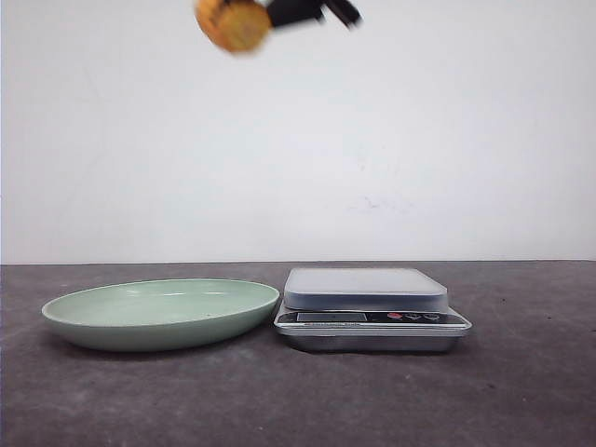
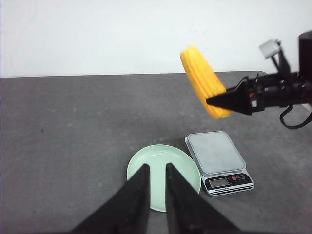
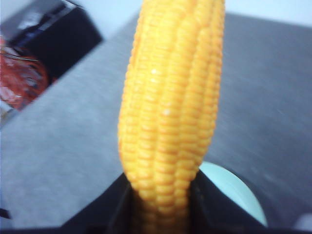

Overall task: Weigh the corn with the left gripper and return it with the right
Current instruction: 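Lift the corn with the right gripper and move it over the plate, then lower the corn onto the green plate and open the right gripper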

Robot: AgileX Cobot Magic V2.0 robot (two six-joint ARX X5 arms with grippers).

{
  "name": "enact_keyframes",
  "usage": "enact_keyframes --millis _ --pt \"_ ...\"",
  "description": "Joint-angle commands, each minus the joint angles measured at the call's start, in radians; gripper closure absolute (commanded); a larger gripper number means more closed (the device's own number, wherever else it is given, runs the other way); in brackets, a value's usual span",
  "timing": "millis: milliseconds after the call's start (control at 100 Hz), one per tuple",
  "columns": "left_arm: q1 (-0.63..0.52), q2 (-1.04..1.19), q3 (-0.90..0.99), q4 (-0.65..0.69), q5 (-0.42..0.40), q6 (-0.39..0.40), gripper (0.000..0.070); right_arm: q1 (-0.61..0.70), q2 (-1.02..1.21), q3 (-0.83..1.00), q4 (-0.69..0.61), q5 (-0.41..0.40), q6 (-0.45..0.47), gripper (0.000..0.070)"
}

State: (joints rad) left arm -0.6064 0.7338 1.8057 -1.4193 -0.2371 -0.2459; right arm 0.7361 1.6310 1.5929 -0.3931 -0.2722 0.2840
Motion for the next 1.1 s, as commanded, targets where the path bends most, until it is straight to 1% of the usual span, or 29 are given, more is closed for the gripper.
enact_keyframes --millis 0,190,300,360,590,890,1090 --pt "-0.006 0.009 0.018 -0.034 -0.002 0.021 0.0688 0.037 0.014 0.043 -0.001 -0.017 -0.027 0.07" --pt "-0.006 0.009 0.018 -0.034 -0.002 0.021 0.0688 0.111 0.017 0.057 -0.001 -0.005 -0.059 0.07" --pt "-0.006 0.009 0.018 -0.034 -0.002 0.021 0.0688 0.138 0.034 0.056 -0.01 0.04 -0.068 0.07" --pt "-0.006 0.009 0.018 -0.034 -0.002 0.021 0.0688 0.139 0.046 0.057 -0.016 0.05 -0.068 0.07" --pt "-0.006 0.009 0.018 -0.034 -0.002 0.021 0.0688 0.131 0.137 0.056 -0.114 0.092 -0.065 0.07" --pt "-0.006 0.009 0.018 -0.034 0.003 0.016 0.0688 0.124 0.326 0.056 -0.263 0.085 -0.04 0.07" --pt "-0.006 0.009 0.018 -0.034 0.024 0.006 0.0687 0.125 0.409 0.056 -0.28 0.065 -0.021 0.07"
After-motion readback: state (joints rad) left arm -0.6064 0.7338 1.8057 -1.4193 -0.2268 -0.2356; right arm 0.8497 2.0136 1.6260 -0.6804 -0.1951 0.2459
